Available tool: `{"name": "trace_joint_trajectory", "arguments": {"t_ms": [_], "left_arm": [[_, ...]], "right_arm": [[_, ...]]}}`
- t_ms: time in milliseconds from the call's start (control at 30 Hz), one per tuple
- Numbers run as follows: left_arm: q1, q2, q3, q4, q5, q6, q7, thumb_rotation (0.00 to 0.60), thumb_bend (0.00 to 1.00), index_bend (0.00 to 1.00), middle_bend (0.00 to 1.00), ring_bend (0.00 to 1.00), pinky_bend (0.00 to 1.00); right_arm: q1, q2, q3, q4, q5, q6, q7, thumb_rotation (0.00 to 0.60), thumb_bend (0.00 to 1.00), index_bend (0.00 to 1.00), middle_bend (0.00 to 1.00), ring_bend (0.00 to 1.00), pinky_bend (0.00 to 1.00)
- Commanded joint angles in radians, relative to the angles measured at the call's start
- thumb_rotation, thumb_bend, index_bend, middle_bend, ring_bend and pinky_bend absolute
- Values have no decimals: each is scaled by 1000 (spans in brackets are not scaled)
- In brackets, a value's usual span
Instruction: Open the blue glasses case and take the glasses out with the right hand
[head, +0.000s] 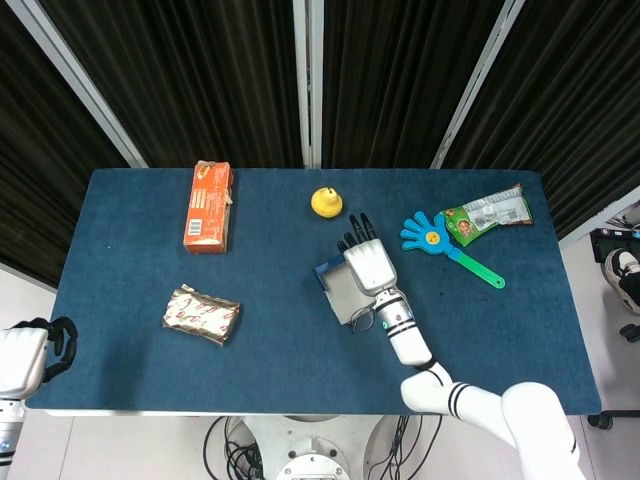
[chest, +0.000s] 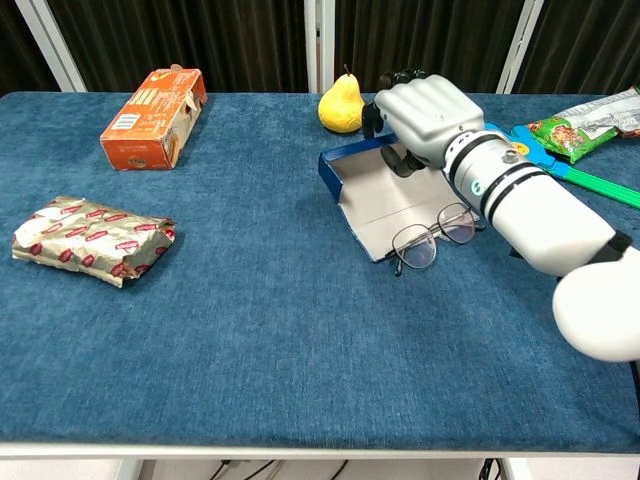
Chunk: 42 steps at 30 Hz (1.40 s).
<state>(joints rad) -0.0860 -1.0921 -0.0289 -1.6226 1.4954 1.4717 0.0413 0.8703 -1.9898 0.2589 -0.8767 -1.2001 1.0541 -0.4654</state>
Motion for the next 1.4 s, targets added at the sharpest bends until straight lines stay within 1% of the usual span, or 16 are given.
{"name": "trace_joint_trajectory", "arguments": {"t_ms": [33, 67, 133, 200, 300, 400, 433, 533, 600, 633, 733, 833, 933, 1133, 1400], "left_arm": [[0, 0, 0, 0, 0, 0, -1, 600, 357, 685, 711, 554, 561], [0, 0, 0, 0, 0, 0, -1, 600, 358, 685, 711, 554, 561], [-1, 1, 0, 0, -1, -2, -1, 600, 357, 686, 712, 554, 561], [-1, 1, 0, -1, -2, -3, -1, 600, 358, 686, 711, 554, 561], [-1, 2, 0, -2, -1, -3, -2, 600, 358, 686, 711, 554, 561], [-1, 2, 0, -2, -1, -3, -1, 600, 357, 686, 712, 554, 561], [-1, 2, 0, -2, -2, -4, 2, 600, 357, 686, 712, 554, 561], [-1, 1, 0, -3, -3, -3, 7, 600, 358, 686, 711, 553, 561], [0, 0, 0, -3, -2, -1, 8, 600, 358, 686, 711, 553, 561], [0, 0, 0, -3, -2, 0, 9, 600, 358, 686, 711, 554, 561], [1, -1, 0, -3, -1, 2, 11, 600, 358, 685, 711, 554, 561], [0, -3, -1, -2, -3, 2, 15, 600, 358, 685, 711, 554, 561], [1, -4, -1, -2, -4, 3, 16, 600, 358, 686, 712, 554, 561], [1, -4, -2, -1, -4, 3, 14, 600, 358, 686, 711, 554, 561], [1, -2, -1, -1, -3, 2, 10, 600, 357, 686, 712, 554, 561]], "right_arm": [[25, 16, 45, -31, 75, -88, -55, 600, 425, 478, 278, 15, 0], [26, 27, 49, -50, 88, -103, -67, 600, 389, 384, 259, 8, 0], [22, 61, 49, -101, 107, -124, -93, 600, 340, 257, 233, 1, 0], [13, 92, 45, -150, 117, -130, -106, 600, 310, 186, 216, 0, 0], [-9, 164, 30, -251, 118, -142, -102, 600, 293, 158, 196, 0, 0], [-47, 253, 3, -376, 72, -125, -49, 600, 293, 148, 179, 0, 0], [-66, 288, -14, -420, 42, -111, -21, 600, 292, 148, 178, 0, 0], [-104, 371, -69, -505, -41, -93, 47, 600, 289, 153, 181, 0, 0], [-122, 415, -107, -538, -85, -92, 79, 600, 291, 186, 187, 0, 0], [-129, 429, -123, -546, -101, -94, 91, 600, 299, 230, 191, 0, 0], [-145, 456, -166, -549, -138, -99, 121, 600, 323, 317, 198, 0, 0], [-154, 453, -191, -525, -159, -107, 151, 600, 331, 358, 201, 0, 0], [-154, 437, -205, -493, -180, -114, 172, 600, 332, 374, 202, 0, 0], [-149, 412, -207, -452, -189, -128, 188, 600, 333, 388, 204, 0, 0], [-146, 397, -202, -431, -179, -144, 188, 600, 353, 422, 210, 0, 0]]}}
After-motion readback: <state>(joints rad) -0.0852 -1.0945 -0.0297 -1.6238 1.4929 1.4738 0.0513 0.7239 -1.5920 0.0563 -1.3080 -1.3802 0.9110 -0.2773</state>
